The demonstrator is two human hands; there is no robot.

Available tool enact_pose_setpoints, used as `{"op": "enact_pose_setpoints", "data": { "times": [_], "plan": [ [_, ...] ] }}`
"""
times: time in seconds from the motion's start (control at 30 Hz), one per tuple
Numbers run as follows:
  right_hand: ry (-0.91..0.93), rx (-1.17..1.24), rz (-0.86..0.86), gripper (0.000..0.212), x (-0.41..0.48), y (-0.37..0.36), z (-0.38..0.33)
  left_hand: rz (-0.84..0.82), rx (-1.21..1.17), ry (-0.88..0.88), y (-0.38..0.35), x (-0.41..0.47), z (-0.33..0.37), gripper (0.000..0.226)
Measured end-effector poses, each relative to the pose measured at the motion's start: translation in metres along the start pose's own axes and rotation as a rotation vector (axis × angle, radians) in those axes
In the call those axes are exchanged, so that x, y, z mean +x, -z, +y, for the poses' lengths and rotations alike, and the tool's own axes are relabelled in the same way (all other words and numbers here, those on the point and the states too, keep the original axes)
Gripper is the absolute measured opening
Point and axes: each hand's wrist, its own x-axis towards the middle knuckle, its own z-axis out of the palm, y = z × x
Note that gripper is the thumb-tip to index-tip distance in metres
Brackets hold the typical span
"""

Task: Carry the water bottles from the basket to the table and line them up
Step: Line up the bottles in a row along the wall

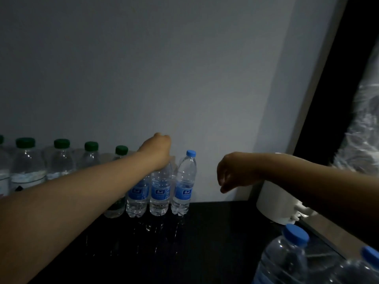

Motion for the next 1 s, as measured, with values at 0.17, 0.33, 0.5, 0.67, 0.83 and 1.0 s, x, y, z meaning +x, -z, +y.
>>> {"op": "enact_pose_setpoints", "data": {
  "times": [0.17, 0.33, 0.5, 0.67, 0.83, 1.0],
  "plan": [
    [0.001, 0.041, 0.066, 0.033, -0.057, 0.007, -0.004, 0.006, -0.063, -0.117, 0.031, -0.045, 0.006, 0.038],
    [-0.009, 0.073, 0.148, 0.030, -0.116, 0.011, -0.012, -0.009, -0.144, -0.174, 0.055, -0.095, 0.019, 0.038],
    [0.007, 0.084, 0.211, 0.027, -0.166, 0.008, -0.016, -0.062, -0.166, -0.188, 0.067, -0.140, 0.036, 0.034],
    [0.022, 0.102, 0.252, 0.024, -0.219, 0.002, -0.015, -0.050, -0.201, -0.252, 0.084, -0.179, 0.057, 0.039],
    [0.012, 0.102, 0.277, 0.025, -0.263, -0.017, -0.008, -0.060, -0.250, -0.289, 0.087, -0.210, 0.084, 0.039],
    [-0.016, 0.164, 0.298, 0.023, -0.301, -0.048, 0.007, -0.095, -0.279, -0.324, 0.075, -0.235, 0.110, 0.043]
  ]
}}
